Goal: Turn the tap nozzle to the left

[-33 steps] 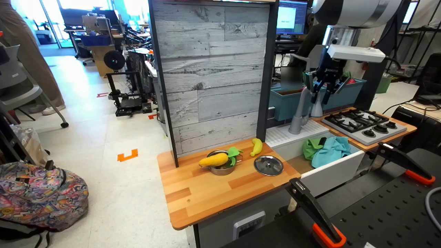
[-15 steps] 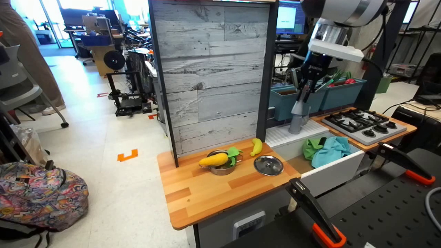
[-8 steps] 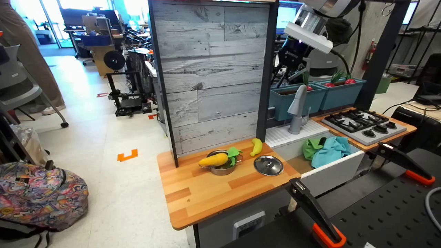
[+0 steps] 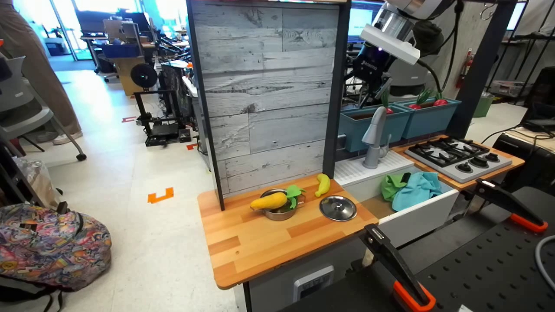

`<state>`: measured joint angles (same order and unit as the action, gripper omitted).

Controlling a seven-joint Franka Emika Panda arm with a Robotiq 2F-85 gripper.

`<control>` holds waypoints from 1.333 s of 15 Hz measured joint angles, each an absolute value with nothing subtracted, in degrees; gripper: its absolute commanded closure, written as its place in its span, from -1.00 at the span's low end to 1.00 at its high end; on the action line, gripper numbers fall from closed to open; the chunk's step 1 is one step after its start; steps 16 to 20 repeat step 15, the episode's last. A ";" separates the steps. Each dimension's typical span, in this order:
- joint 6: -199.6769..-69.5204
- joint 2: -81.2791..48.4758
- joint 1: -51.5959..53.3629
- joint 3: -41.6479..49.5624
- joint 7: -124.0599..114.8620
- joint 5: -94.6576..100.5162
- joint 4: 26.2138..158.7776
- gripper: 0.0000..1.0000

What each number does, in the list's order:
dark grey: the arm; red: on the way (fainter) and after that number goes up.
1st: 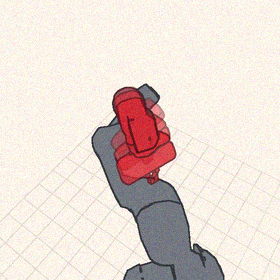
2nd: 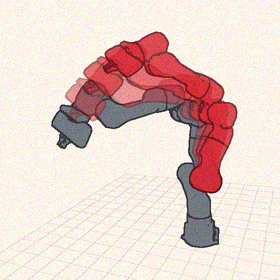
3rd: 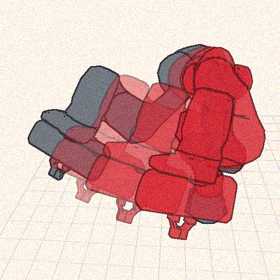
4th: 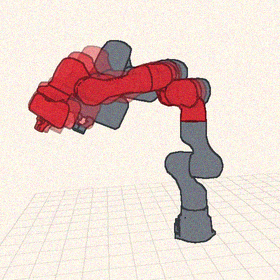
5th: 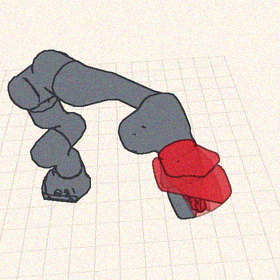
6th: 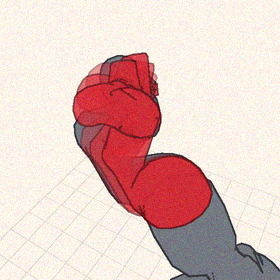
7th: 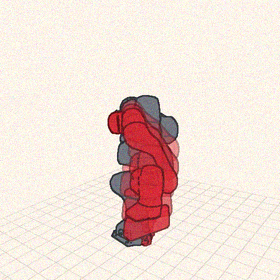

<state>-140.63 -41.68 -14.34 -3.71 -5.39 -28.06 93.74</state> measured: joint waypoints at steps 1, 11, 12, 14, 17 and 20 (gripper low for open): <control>-140.63 -41.40 -14.40 -3.59 -5.38 -28.06 94.06 -1.00; -135.66 -24.73 -14.58 -0.43 1.38 -26.23 109.98 -1.00; -133.95 -22.48 -14.60 0.18 3.08 -25.52 111.99 -1.00; -131.85 -19.12 -14.60 1.24 4.86 -24.13 114.88 -1.00; -131.86 -18.93 -14.59 1.29 4.85 -24.14 114.90 -1.00; -131.86 -18.93 -14.59 1.29 4.85 -24.14 114.90 -1.00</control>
